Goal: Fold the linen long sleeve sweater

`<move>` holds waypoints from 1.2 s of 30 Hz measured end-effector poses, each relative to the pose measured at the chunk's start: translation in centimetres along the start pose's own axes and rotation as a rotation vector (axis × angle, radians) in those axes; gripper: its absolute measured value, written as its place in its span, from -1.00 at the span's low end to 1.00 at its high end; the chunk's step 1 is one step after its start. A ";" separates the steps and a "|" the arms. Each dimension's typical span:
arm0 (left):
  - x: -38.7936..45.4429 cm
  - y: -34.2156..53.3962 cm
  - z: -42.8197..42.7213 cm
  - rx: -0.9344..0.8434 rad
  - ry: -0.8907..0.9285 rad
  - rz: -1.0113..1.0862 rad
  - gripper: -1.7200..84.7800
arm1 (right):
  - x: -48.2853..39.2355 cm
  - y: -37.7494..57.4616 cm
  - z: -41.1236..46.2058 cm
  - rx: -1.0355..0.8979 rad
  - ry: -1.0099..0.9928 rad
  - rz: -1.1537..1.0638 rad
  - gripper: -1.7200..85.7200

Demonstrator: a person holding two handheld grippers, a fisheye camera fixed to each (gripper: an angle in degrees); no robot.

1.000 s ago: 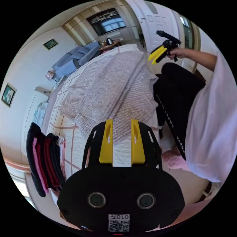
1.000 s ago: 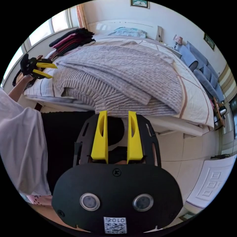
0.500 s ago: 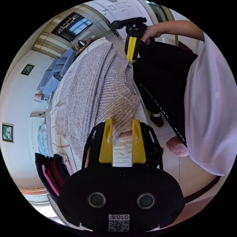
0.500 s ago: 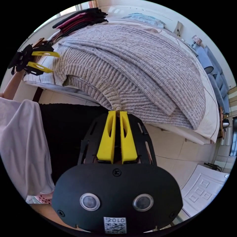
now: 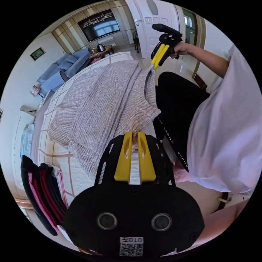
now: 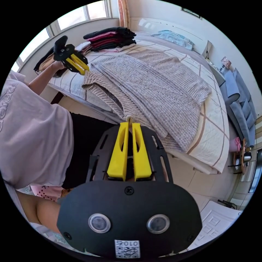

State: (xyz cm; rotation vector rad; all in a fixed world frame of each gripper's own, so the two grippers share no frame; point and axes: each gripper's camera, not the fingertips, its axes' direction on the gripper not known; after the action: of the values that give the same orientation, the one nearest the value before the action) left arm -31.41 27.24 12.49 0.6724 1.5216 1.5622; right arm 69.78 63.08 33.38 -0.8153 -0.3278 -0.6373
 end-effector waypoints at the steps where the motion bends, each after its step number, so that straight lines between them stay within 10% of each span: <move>1: -2.7 -0.1 -0.8 -0.004 0.067 -0.030 -0.90 | 1.2 -0.8 -1.6 0.018 0.011 -0.023 -0.86; 12: -26.4 1.9 6.1 0.074 0.391 -0.456 -0.91 | 16.2 -8.4 -0.4 0.050 -0.147 0.097 -0.88; 24: -23.3 6.4 10.7 0.084 0.722 -0.094 -0.86 | 19.4 -2.9 -2.6 0.145 -0.371 -0.145 -0.86; 30: -27.5 7.1 1.7 0.373 0.520 -0.116 -0.84 | 30.6 -5.6 -7.5 0.470 -0.208 0.117 -0.75; 36: -46.5 7.9 5.6 0.185 -0.163 -0.798 -0.74 | 46.2 -14.8 -4.4 0.406 -0.016 0.540 -0.71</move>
State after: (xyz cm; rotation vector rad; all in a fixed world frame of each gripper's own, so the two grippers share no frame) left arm -4.58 -8.37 28.92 0.2193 1.5492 0.7550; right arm 95.95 33.73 62.13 -0.4836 -0.2256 -0.0514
